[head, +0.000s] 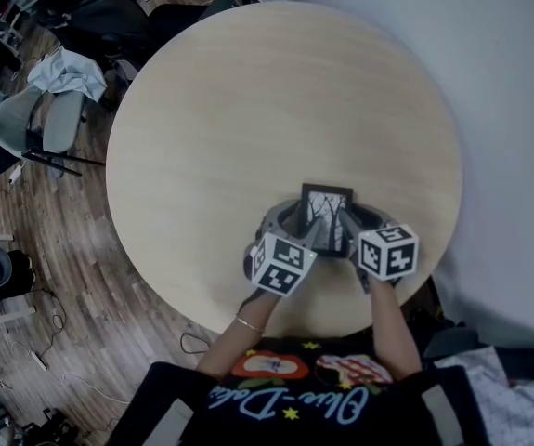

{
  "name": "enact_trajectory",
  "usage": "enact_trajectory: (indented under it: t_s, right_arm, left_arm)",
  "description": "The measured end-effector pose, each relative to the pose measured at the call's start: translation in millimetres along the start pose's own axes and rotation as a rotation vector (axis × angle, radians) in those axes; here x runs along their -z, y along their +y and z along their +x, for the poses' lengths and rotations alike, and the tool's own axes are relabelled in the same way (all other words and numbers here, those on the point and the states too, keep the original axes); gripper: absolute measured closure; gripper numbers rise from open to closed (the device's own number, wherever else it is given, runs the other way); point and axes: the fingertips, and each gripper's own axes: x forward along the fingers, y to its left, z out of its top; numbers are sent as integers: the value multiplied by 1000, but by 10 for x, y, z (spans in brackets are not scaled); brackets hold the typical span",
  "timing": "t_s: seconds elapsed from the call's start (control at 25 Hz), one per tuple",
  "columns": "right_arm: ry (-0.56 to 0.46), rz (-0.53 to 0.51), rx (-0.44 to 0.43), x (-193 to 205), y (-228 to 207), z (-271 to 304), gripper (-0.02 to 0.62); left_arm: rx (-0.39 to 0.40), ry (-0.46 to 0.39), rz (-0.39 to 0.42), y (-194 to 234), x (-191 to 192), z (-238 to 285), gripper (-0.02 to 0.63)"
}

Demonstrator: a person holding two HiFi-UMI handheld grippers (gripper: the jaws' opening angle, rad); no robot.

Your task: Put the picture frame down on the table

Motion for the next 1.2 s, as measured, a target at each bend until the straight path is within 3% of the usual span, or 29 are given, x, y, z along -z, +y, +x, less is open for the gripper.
enact_trajectory:
  t_s: [0.44,0.64,1.2]
  right_arm:
    - [21,-13,14,32,-18,64,508]
    - [10,-20,21,-32,-33,99,508]
    - [0,-47,71,35,-121,57,508]
  left_arm:
    - [-6,28,44,8,40,24,426]
    - [13,-16,0,107,-38,27,425]
    - [8,-72,29,89,-172,-190,426]
